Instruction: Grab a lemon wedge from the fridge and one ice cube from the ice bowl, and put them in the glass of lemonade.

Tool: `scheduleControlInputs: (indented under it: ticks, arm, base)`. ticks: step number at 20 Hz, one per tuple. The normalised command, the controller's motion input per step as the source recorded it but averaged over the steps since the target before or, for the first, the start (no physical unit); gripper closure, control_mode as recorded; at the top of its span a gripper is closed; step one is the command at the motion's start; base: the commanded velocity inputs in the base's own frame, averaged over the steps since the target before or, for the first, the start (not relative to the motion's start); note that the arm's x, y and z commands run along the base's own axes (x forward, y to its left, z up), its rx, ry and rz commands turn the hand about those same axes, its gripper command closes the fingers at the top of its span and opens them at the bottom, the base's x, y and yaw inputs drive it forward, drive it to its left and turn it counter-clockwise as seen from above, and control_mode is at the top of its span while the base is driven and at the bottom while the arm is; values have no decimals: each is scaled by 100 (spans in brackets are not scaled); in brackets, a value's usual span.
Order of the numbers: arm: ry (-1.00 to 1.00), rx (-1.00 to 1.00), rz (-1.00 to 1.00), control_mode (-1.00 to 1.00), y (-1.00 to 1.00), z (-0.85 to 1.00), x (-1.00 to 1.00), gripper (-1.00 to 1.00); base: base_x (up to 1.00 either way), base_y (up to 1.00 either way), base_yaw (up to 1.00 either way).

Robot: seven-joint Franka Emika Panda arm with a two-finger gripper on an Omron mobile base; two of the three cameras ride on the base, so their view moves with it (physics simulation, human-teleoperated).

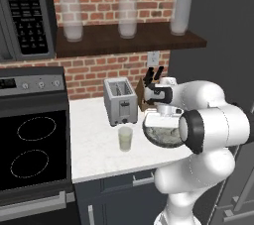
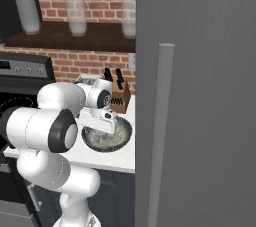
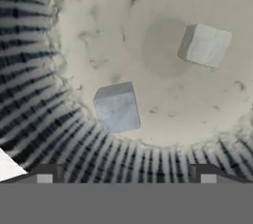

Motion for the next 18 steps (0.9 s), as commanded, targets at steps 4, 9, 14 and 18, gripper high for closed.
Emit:
scheduleControlInputs:
  ticks: [4,9,14,18]
  arm:
    - [-5,0,0,-100,10,-18,0,-100]
    - [-4,0,0,-100,7,-27,-8,-100]
    - [-3,0,0,-100,3,-5,-1,-100]
    - [-4,0,0,-100,-25,0,23,-100]
  base:
    - [0,0,0]
    - [0,0,0]
    - [0,0,0]
    - [0,0,0]
